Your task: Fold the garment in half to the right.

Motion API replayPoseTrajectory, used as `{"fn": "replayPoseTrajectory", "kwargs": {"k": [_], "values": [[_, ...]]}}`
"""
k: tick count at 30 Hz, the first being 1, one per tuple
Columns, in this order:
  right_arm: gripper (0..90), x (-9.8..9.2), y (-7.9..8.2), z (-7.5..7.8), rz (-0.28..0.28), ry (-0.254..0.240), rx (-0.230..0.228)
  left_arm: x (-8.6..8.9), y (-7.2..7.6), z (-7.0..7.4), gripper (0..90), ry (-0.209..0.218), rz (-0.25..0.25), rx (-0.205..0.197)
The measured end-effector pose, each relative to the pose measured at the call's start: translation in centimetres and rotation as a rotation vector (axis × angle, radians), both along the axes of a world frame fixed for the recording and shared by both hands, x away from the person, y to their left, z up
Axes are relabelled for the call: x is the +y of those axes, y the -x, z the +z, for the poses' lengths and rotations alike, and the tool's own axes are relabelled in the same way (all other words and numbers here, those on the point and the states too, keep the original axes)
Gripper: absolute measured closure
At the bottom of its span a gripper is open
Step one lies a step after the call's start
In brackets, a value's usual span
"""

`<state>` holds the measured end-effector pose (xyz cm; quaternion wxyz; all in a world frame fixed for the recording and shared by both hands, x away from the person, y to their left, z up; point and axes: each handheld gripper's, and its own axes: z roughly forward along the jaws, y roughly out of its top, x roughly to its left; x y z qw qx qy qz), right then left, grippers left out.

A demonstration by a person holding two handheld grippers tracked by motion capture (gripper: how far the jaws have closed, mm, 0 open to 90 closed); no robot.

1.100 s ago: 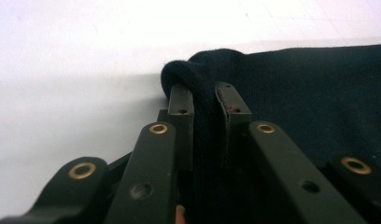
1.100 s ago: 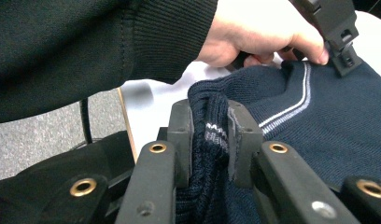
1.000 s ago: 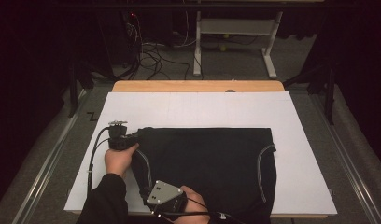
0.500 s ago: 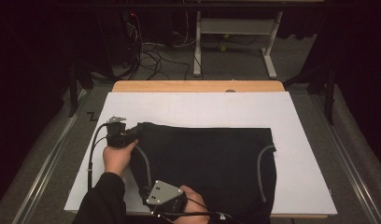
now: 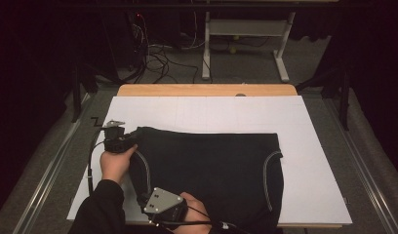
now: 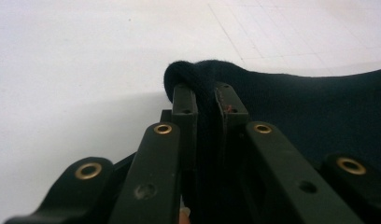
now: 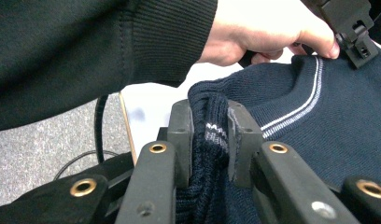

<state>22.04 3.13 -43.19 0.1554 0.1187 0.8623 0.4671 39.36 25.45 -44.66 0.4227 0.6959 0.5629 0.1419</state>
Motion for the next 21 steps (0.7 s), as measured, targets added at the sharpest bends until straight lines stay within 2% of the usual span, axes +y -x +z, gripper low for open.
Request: {"fn": "replayPoseTrajectory", "kwargs": {"k": [11,14,21], "values": [[74.8,2.6,-0.4,0.5,0.026,-0.014,-0.001,2.9,0.3,0.2,77.0,0.001,0.041,-0.014],[74.8,3.1,-0.6,0.8,0.030,-0.033,0.009,3.9,0.5,0.3,76.9,0.005,0.060,-0.019],[74.8,5.1,-0.6,1.3,0.052,-0.043,0.001,6.0,1.0,0.9,76.9,0.008,0.105,-0.019]]}}
